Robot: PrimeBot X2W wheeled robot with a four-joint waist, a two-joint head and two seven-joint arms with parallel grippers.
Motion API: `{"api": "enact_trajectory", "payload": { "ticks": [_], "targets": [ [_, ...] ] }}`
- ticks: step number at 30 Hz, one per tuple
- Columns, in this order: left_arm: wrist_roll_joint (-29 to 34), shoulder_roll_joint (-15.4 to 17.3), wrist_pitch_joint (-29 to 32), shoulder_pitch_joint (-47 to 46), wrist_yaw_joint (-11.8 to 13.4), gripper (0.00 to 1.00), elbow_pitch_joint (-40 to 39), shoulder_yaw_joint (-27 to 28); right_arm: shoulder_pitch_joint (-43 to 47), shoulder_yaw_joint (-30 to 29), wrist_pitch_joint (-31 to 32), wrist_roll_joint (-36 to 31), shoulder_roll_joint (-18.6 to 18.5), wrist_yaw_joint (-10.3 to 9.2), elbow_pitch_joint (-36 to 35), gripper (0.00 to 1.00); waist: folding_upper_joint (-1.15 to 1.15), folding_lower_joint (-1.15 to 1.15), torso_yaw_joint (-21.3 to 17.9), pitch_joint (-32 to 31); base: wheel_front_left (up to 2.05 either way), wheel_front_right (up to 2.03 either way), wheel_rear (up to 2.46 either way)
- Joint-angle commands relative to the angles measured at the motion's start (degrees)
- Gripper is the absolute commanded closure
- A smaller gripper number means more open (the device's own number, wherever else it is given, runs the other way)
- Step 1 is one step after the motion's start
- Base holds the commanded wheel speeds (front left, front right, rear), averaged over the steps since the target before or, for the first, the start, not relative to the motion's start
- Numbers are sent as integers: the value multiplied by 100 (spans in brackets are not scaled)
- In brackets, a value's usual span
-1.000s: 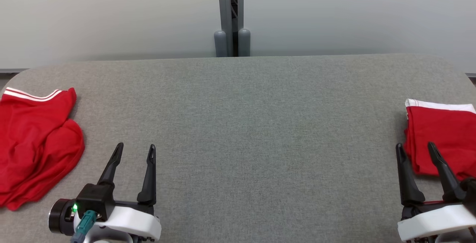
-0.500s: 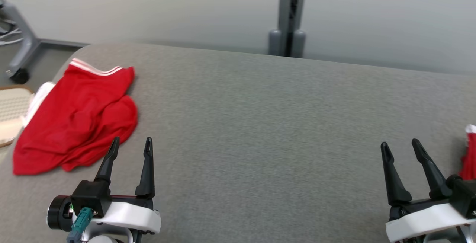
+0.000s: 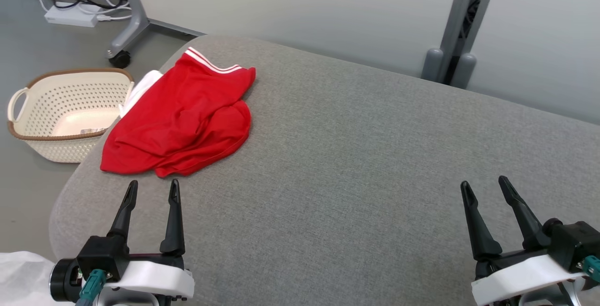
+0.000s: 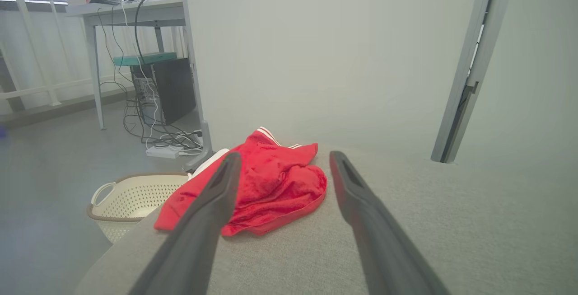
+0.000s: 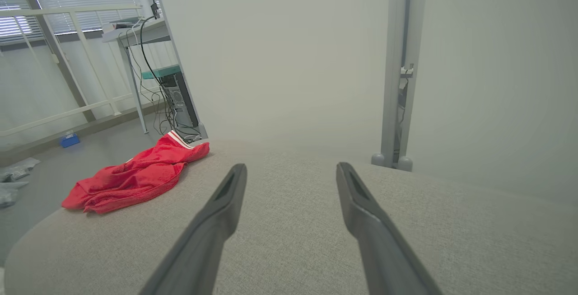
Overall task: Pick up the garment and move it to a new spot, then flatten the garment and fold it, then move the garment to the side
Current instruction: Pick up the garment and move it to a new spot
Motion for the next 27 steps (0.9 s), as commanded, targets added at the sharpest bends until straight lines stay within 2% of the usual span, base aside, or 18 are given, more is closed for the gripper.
{"api": "enact_trajectory", "payload": {
  "ticks": [1, 11, 16, 22, 27],
  "targets": [
    [-23, 1, -24, 17, 19, 0, -19, 19, -14, -6, -12, 20, -4, 1, -4, 0, 0, 0, 66, -20, 0, 0, 0],
    [-37, -38, -41, -70, -21, 0, 35, 45, 3, 25, 22, 44, -10, 1, -12, 0, 0, 0, 98, -1, 0, 0, 0],
    [71, 42, -46, -295, -1, 0, -235, 126, -20, -9, 30, 50, 3, 1, -54, 0, 0, 0, 83, 50, 0, 0, 0],
    [256, 354, -8, -1227, 10, 0, -802, 361, -160, 18, 42, 30, 6, 1, -118, 0, 0, 0, -73, 218, 0, 0, 0],
    [289, 681, 313, -2301, -21, 0, -676, 615, -301, 83, 89, 14, -18, 1, -214, 0, 0, 0, -391, 497, 0, 0, 0]
  ]
}}
